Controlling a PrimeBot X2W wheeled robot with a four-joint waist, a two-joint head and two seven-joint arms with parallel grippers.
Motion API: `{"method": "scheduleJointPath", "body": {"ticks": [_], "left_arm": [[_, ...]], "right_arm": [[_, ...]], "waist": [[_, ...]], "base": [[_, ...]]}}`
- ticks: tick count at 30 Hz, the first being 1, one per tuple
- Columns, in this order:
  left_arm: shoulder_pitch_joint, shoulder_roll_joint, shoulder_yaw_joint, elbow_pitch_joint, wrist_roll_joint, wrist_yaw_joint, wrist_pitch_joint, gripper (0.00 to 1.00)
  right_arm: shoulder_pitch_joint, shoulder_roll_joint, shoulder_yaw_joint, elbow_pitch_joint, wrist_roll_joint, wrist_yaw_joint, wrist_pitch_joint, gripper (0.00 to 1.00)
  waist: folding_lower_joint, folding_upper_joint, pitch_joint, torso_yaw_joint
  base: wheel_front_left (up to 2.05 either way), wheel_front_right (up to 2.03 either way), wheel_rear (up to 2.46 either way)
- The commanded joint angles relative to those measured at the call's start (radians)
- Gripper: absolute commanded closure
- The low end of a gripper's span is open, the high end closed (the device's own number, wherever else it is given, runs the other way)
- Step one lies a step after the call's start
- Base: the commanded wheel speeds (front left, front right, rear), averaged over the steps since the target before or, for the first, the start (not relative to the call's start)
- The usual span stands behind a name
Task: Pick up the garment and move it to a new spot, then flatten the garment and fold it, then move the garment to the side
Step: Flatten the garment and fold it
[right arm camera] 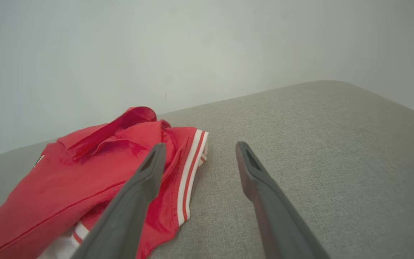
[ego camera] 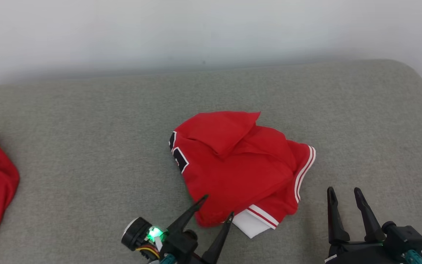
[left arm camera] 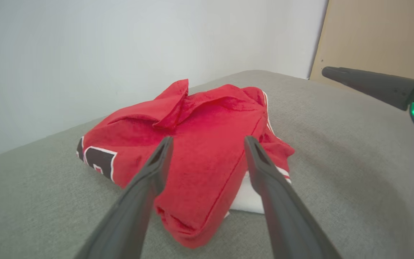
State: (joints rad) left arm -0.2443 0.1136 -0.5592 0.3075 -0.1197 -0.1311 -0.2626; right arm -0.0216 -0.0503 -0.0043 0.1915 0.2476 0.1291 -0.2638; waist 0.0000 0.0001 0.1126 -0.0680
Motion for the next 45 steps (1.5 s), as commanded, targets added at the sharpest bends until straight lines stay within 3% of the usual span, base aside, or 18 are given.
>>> {"method": "scheduleJointPath", "body": {"ticks": [1, 14, 15, 16, 17, 25, 35, 45], "left_arm": [[-0.035, 0.012, -0.027, 0.037, 0.003, 0.001, -0.004, 0.00], [-0.191, 0.016, -0.100, 0.321, 0.070, 0.002, -0.004, 0.00], [-0.200, 0.013, -0.095, 0.341, 0.069, 0.003, -0.004, 0.16], [-0.212, 0.008, -0.092, 0.356, 0.066, 0.003, -0.004, 0.82], [-0.219, 0.001, -0.086, 0.363, 0.057, 0.003, -0.004, 1.00], [-0.212, -0.030, -0.045, 0.256, 0.011, 0.002, -0.004, 1.00], [-0.041, -0.040, 0.153, 0.022, -0.093, 0.004, -0.004, 1.00], [0.158, -0.058, 0.267, 0.035, -0.101, 0.002, -0.004, 1.00]], "right_arm": [[-0.014, 0.000, 0.004, 0.004, 0.010, 0.003, -0.001, 0.00], [-0.039, 0.000, 0.020, 0.016, 0.022, 0.003, -0.001, 0.00], [-0.039, 0.000, 0.020, 0.015, 0.022, 0.003, -0.001, 0.00], [-0.036, 0.000, 0.020, 0.014, 0.021, 0.003, -0.001, 0.00], [-0.034, 0.000, 0.017, 0.013, 0.023, 0.003, -0.001, 0.00], [-0.014, 0.000, 0.009, 0.011, 0.031, 0.003, -0.001, 0.00], [0.002, 0.000, 0.019, 0.032, 0.022, 0.003, -0.001, 0.00], [0.012, 0.000, 0.020, 0.059, 0.010, 0.003, -0.001, 0.00]], "waist": [[0.0000, -0.0001, 0.026, -0.038], [0.0000, -0.0001, 0.054, -0.109], [0.0000, -0.0001, 0.055, -0.111], [0.0000, -0.0001, 0.056, -0.112], [0.0000, -0.0001, 0.057, -0.113], [0.0000, -0.0001, 0.050, -0.059], [0.0000, -0.0001, 0.021, 0.079], [0.0000, -0.0001, 0.002, 0.133]], "base": [[0.00, 0.00, 0.00], [0.00, 0.00, 0.00], [0.00, 0.00, 0.00], [0.00, 0.00, 0.00], [0.00, 0.00, 0.00], [0.00, 0.00, 0.00], [0.00, 0.00, 0.00], [0.00, 0.00, 0.00]]}}
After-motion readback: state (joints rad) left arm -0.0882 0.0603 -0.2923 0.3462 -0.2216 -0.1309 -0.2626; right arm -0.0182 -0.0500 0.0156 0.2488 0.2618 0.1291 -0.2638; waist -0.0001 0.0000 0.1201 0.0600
